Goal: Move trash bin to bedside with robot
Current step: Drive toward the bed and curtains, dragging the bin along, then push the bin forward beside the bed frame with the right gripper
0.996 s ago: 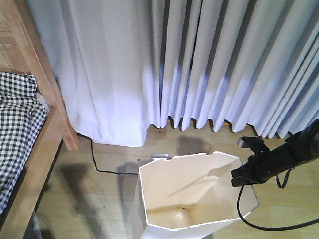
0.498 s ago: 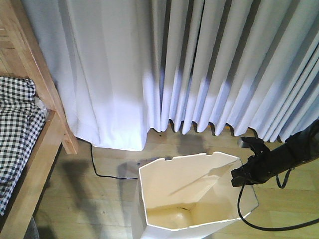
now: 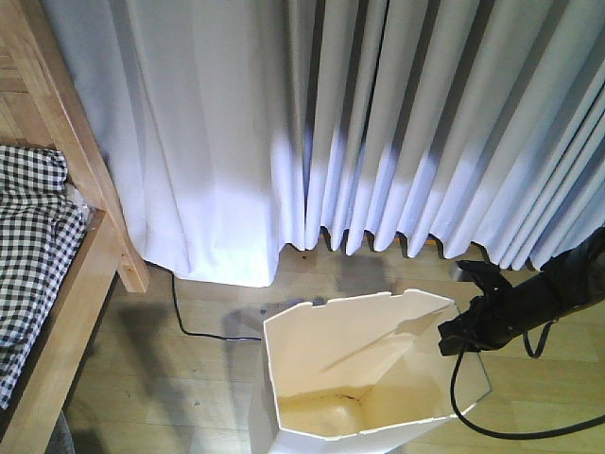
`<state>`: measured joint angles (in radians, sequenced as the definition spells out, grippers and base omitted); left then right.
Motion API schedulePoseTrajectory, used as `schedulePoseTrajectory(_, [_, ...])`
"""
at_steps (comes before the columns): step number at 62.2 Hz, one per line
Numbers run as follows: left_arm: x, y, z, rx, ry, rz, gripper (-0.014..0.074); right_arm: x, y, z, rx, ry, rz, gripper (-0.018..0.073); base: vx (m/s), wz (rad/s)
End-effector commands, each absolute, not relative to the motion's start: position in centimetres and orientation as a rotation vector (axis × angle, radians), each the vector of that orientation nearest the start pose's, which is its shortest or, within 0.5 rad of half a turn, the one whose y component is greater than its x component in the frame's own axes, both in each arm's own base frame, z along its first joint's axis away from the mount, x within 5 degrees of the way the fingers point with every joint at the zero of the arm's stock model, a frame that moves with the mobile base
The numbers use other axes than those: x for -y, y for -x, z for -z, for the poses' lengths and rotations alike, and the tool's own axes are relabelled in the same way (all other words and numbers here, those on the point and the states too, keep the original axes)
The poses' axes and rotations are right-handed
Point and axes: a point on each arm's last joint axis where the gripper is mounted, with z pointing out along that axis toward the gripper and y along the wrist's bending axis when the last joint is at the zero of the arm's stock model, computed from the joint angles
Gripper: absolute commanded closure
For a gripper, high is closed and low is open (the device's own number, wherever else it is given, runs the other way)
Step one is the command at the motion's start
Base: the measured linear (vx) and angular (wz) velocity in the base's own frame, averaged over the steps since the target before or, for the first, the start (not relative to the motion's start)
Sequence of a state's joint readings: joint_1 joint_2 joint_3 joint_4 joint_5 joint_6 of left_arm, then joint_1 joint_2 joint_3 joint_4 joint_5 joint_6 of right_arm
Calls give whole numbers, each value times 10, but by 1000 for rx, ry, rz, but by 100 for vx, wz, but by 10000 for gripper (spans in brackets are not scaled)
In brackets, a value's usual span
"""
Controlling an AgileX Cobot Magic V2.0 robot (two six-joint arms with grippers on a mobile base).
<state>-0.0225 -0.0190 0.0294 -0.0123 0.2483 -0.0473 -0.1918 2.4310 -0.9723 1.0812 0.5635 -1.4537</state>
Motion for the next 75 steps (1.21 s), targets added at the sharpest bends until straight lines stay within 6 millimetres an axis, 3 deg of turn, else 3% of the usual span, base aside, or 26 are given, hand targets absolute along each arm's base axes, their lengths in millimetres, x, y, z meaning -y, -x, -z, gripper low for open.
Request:
schedulePoseTrajectory(1, [2,-56,-179,-1688,35,78,602,4,-314,9,-2836,331,-1019,565,0,0])
schedulePoseTrajectory(42, [2,-56,-179,-1688,35,78,602,4,-314,10,-2837,325,-1007,565,0,0])
schedulePoseTrajectory(55, [2,-56,-179,-1688,35,78,602,16,-329,18,-2842,76,-784,565,0,0])
schedulePoseTrajectory(75, [2,-56,-179,-1688,35,78,602,15,-360,44,-2790,37,-896,563,0,0])
